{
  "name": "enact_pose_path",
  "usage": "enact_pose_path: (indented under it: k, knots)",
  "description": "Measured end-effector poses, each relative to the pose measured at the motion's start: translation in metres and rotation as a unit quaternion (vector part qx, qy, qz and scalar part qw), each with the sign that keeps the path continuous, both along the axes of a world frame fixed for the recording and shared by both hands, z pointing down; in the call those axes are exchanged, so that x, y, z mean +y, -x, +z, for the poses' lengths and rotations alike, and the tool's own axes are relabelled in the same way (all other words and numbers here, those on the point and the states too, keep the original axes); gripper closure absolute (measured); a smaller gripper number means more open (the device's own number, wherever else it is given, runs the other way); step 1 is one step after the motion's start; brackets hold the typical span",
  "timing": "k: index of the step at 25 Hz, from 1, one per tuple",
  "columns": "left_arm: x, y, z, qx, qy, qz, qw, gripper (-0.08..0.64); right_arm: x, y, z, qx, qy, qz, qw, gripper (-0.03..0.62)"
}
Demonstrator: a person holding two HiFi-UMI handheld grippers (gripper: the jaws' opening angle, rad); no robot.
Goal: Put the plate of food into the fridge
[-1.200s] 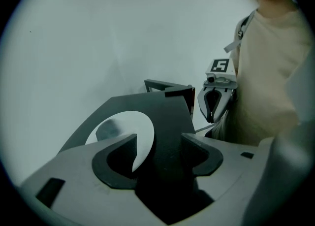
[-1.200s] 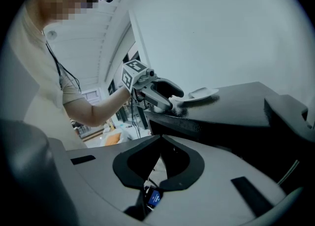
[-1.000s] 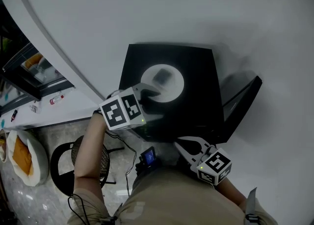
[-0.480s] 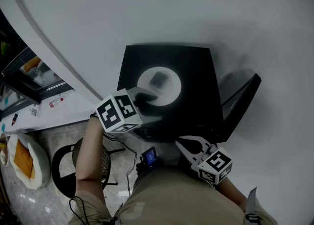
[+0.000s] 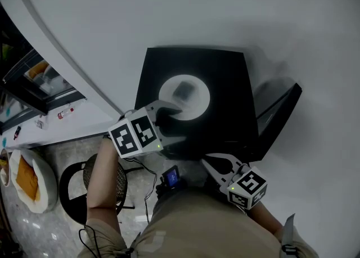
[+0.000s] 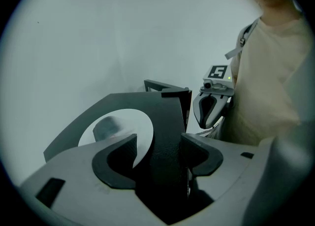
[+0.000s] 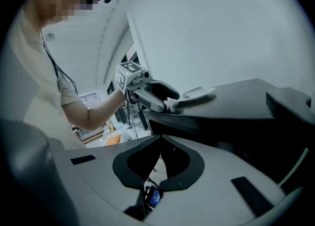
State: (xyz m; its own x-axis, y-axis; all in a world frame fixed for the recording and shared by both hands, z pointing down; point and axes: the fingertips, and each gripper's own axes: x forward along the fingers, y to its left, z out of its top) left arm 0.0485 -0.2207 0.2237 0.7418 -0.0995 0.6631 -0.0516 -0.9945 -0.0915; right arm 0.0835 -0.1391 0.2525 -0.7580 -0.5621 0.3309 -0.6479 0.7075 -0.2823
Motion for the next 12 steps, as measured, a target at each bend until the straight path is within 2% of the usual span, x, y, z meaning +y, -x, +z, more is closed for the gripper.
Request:
enact_pose_path:
  k: [2, 9, 12]
  knots:
    - [-0.0008, -0.0005, 0.0004, 0.007, -0.001, -0.003, 1.0000, 0.299, 0.0003, 0.0001, 0.0013, 0.000, 0.002, -0.001, 1.000, 0.569]
    - [-0.0041, 0.0004, 0.0037, 0.005, 0.036, -0.032, 0.9988, 0.300, 0.0039, 0.0059, 0.0031, 0.002, 0.004, -0.007, 1.000, 0.569]
    - [0.0019, 0.0011, 0.0018, 0.007, 0.050, -0.031, 0.9982, 0.301, 0.0056, 0.0049, 0.0038, 0.001, 0.007, -0.003, 1.000, 0.569]
